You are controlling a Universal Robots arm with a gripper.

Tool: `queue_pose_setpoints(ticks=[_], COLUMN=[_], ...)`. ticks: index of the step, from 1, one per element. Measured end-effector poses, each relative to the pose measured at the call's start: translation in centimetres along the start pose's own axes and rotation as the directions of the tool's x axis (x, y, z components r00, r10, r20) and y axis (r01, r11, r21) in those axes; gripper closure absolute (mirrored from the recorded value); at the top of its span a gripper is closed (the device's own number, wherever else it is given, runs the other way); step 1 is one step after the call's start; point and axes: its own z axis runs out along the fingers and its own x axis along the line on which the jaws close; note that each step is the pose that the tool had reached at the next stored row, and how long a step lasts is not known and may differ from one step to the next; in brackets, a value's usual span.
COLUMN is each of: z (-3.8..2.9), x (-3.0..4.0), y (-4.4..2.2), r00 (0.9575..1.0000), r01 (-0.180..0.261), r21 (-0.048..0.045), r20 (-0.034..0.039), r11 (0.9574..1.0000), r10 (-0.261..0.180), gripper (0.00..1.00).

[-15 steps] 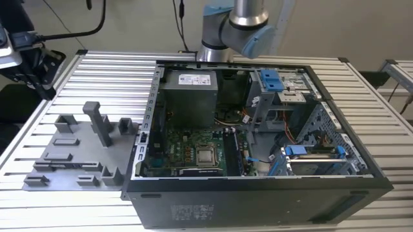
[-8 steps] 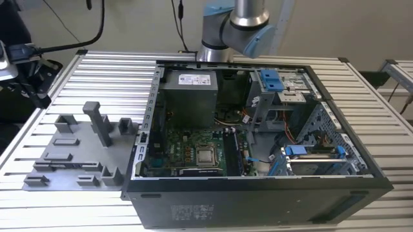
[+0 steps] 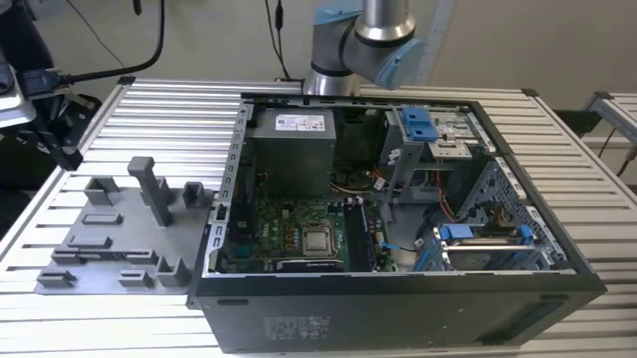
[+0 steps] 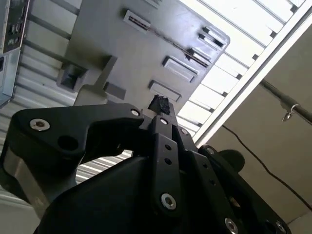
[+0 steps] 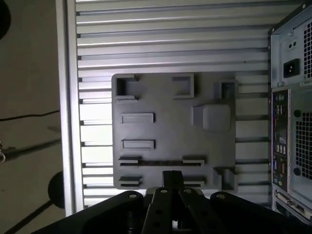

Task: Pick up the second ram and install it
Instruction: 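Reach for the second ram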

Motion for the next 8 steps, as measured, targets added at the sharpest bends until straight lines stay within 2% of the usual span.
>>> queue_pose_setpoints(ticks=[2,5,8], z=[0.06,0.16,0.27], x=[0.00,0.00,-0.03], y=[0.00,-0.20,-0.69], r00=[0.9998,0.9999,0.9999], r01=[0.003,0.003,0.003], r21=[0.0002,0.0004,0.0004], r20=[0.0174,0.0162,0.0155], r11=[1.0000,1.0000,1.0000], r10=[-0.003,-0.003,-0.003], gripper=[0.89,0.89,0.89])
